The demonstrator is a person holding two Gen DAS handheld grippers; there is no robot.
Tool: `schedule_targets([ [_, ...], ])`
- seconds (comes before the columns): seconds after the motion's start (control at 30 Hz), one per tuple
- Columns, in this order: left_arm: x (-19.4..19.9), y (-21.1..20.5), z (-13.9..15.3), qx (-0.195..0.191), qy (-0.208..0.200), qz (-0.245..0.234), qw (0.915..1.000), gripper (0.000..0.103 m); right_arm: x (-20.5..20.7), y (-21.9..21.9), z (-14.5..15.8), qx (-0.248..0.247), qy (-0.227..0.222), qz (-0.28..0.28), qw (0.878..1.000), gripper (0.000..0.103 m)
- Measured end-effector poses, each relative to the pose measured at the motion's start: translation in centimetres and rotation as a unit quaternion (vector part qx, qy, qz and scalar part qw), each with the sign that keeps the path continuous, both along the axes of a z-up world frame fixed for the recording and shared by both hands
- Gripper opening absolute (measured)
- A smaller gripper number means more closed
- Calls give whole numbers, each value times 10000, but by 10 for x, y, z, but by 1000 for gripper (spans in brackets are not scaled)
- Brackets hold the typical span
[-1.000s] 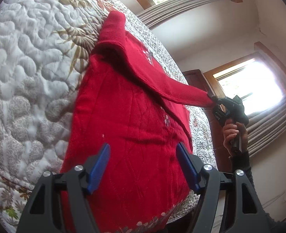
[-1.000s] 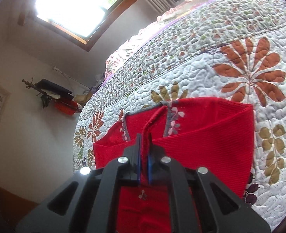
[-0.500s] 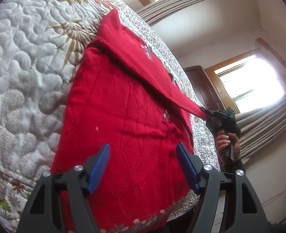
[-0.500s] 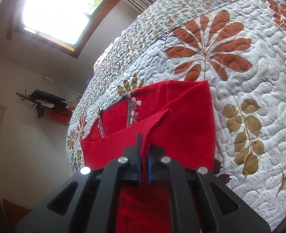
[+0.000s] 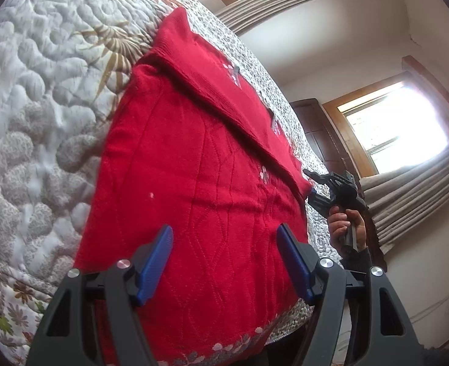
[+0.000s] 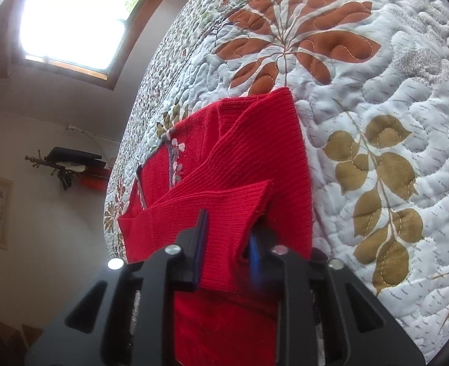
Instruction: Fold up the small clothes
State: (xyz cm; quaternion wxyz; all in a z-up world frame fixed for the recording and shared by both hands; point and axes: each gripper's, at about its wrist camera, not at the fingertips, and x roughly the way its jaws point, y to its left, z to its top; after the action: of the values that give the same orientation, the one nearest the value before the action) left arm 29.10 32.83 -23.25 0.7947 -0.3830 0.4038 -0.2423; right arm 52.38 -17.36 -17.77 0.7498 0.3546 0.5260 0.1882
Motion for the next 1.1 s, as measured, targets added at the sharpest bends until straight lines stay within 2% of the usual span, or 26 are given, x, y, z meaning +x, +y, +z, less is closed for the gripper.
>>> schedule_targets([
  [0.03,1,-1,0,3,0,-2,10000,70,-2,0,3,-149,-90,-6,9998,3],
  [0.17,0,-2,0,21,-10,-15,10000,70,-5,-3,8,-509,-262,-111,9983,2],
  [0.27,0,-4,1,24,-17,-25,10000,70,-4,-4,1,-525,-246,-92,9983,3],
  [0.33,-1,-4,1,26,-7,-23,10000,71,-4,-2,-4,-567,-200,4,9982,14],
  [0.4,-2,-5,2,25,-7,-26,10000,71,-9,-7,1,-747,-362,-141,9965,22],
  [0.53,-6,-3,7,117,-119,-103,9998,71,-28,-23,21,-918,-778,-557,9912,23],
  [0.67,-9,-7,12,124,-299,-213,9992,71,-48,-6,37,-1024,-1242,-279,9866,23],
  [0.8,-9,-13,6,192,-248,-318,9990,73,-42,16,8,-1059,-946,158,9897,23],
  [0.83,-8,-13,2,218,-186,-326,9991,75,-41,16,-1,-1132,-863,135,9897,12],
  [0.9,-7,-12,-2,225,-107,-335,9991,75,-41,7,-11,-1069,-792,-5,9911,0],
  [0.93,-7,-11,-3,229,-120,-367,9990,75,-43,0,-12,-913,-768,-88,9928,0],
  [1.0,-7,-11,-2,253,-111,-398,9988,75,-48,-8,-9,-793,-794,-196,9935,3],
  [1.1,-12,-8,3,252,-93,-354,9990,76,-67,-16,4,-670,-932,-289,9930,21],
])
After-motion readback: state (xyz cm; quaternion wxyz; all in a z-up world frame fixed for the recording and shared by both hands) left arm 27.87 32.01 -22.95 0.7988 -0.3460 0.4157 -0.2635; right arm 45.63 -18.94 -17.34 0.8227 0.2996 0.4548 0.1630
